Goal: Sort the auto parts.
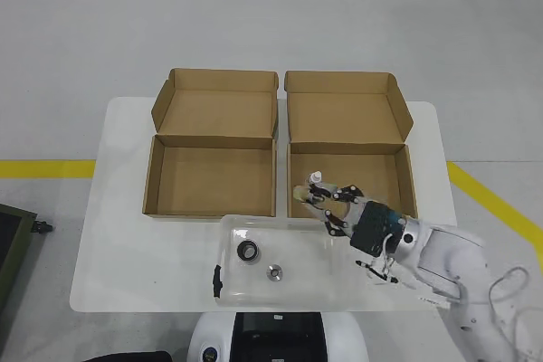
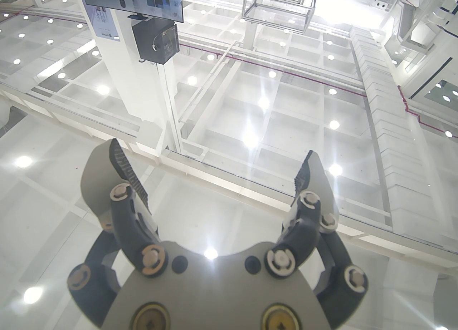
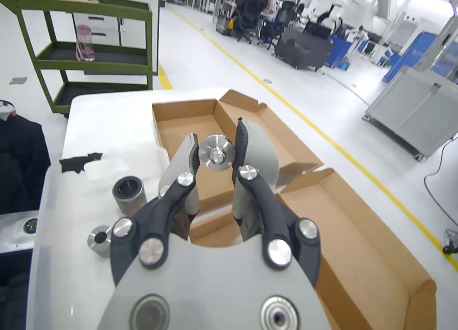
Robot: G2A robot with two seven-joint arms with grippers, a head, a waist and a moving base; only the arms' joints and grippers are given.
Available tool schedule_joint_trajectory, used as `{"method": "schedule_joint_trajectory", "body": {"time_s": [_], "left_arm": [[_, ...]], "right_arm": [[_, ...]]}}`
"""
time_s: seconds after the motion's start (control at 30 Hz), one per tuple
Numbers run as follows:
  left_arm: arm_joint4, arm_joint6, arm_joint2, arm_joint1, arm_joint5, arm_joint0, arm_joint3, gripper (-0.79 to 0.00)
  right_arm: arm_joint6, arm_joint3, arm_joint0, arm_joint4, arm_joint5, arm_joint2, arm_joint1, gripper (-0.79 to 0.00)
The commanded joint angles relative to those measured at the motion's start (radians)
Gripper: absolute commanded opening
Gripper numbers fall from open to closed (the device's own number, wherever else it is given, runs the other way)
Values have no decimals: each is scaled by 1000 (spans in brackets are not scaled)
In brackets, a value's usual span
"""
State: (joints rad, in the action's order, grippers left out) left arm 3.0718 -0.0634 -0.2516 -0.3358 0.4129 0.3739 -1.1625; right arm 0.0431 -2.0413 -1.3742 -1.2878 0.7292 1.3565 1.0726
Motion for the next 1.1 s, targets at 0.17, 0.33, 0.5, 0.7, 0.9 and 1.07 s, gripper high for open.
{"method": "schedule_joint_trajectory", "body": {"time_s": [0.17,0.33,0.5,0.7,0.9,1.07], "left_arm": [[0,0,0,0,0,0,0,0],[0,0,0,0,0,0,0,0],[0,0,0,0,0,0,0,0],[0,0,0,0,0,0,0,0],[0,0,0,0,0,0,0,0],[0,0,0,0,0,0,0,0]], "right_arm": [[118,79,-22,28,-18,56,-9,-785],[177,126,-18,29,-36,74,-13,-785],[248,188,13,25,-36,71,-15,-785],[345,264,93,14,-41,22,-13,-785],[405,332,180,2,-65,-40,-4,-785],[460,406,256,9,-53,-104,5,-785]]}}
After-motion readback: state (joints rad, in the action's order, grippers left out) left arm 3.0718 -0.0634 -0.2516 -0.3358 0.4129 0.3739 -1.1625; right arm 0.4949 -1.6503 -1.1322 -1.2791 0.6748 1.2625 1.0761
